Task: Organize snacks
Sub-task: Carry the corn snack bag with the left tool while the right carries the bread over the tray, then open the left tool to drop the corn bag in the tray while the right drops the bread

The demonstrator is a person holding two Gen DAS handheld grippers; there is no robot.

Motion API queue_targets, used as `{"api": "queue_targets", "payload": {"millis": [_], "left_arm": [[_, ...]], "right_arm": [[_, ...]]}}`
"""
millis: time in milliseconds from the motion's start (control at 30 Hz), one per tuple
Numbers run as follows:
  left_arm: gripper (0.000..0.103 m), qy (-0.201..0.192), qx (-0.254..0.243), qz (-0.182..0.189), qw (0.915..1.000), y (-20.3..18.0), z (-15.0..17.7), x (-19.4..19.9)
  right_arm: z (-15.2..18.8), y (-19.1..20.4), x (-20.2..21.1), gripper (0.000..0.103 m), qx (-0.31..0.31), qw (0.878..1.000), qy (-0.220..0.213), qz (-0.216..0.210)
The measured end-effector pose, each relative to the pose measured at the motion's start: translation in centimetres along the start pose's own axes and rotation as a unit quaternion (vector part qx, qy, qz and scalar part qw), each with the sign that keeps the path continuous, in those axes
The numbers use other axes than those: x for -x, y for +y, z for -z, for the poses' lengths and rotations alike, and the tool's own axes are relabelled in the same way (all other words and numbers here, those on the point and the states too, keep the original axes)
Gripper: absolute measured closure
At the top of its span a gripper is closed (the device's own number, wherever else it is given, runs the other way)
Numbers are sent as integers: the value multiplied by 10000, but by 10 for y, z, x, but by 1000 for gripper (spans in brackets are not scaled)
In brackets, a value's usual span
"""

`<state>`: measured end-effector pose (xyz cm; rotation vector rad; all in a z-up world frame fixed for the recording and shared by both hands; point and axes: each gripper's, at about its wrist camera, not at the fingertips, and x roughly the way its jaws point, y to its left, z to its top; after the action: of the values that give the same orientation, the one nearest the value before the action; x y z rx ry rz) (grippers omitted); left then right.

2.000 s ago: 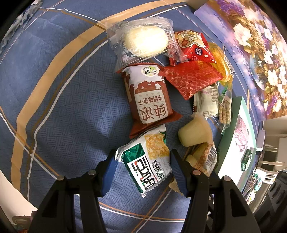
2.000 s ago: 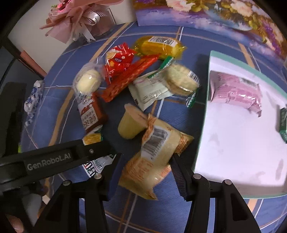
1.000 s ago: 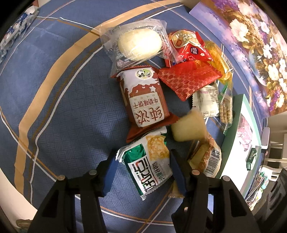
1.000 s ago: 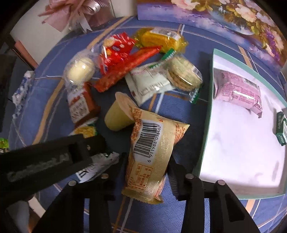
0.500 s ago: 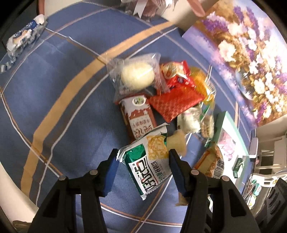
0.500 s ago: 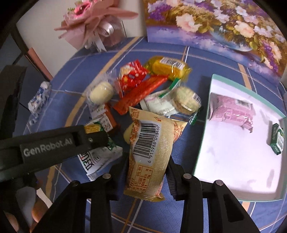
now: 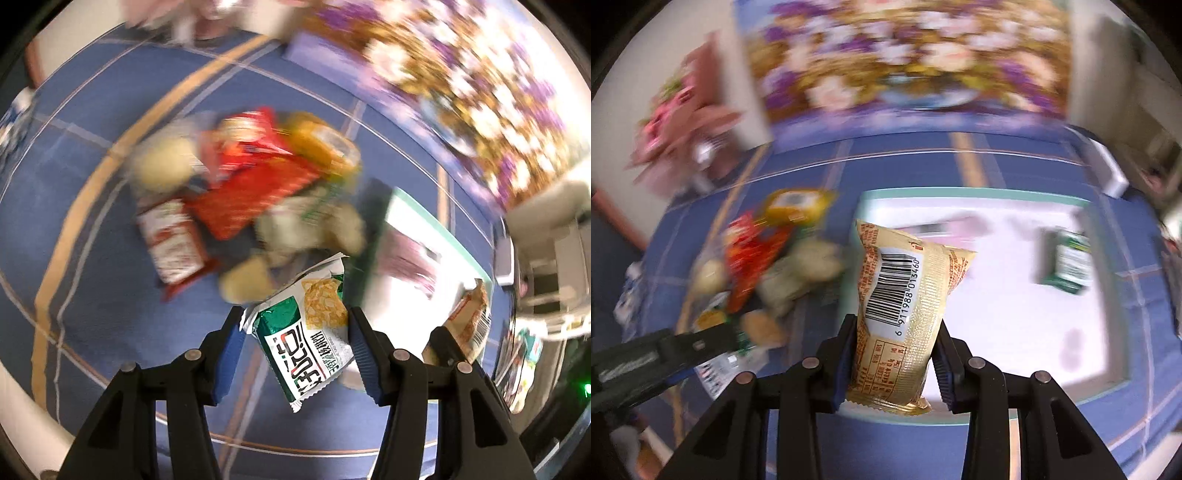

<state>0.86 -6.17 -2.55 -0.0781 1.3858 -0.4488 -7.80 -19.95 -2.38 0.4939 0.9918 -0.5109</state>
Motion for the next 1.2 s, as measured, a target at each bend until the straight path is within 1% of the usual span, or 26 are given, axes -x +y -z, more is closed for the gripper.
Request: {"api": "queue_targets", "payload": {"millis": [67,167,267,400,500,733,833,867,933,967,1100,1200], "left_arm": [[46,85,-242,37,9997,-19,2,-6],[45,246,-623,104,9977,-52,8,-18],[45,400,-977,149,9943,-84,15,-34],[45,528,-1229,216,9908,-108,21,-52],[45,641,-1338,176,9888,-121,23,-66],[45,679,-1587,177,9848,-139,28,-84],[43,744,-1481,254,9858,-134,27,-87],[42,729,-1445,242,9865,-131,26,-85],[36,642,-1411,192,9877,-129,23,-82],[34,606,-1399,201,9881,-128,23,-79],[34,484,-1377,264,9889,-124,20,-66],[31,355,-1360,151,9900,-118,17,-58]], "right_arm": [[-3,-26,-2,62,-366,9992,53,180],[-5,-55,-3,62,-714,9964,78,446],[-4,-88,-5,62,-1117,9919,126,594],[2,-123,-8,62,-1502,9843,215,899],[6,-138,-11,62,-1693,9805,326,939],[10,-148,-22,62,-1855,9765,503,971],[10,-149,-25,62,-1899,9752,571,983],[10,-150,-25,62,-1925,9751,563,947],[8,-149,-24,61,-1915,9756,525,941],[8,-148,-22,59,-1894,9759,508,961],[6,-145,-17,59,-1878,9769,456,910],[6,-141,-15,59,-1832,9777,420,938]]}}
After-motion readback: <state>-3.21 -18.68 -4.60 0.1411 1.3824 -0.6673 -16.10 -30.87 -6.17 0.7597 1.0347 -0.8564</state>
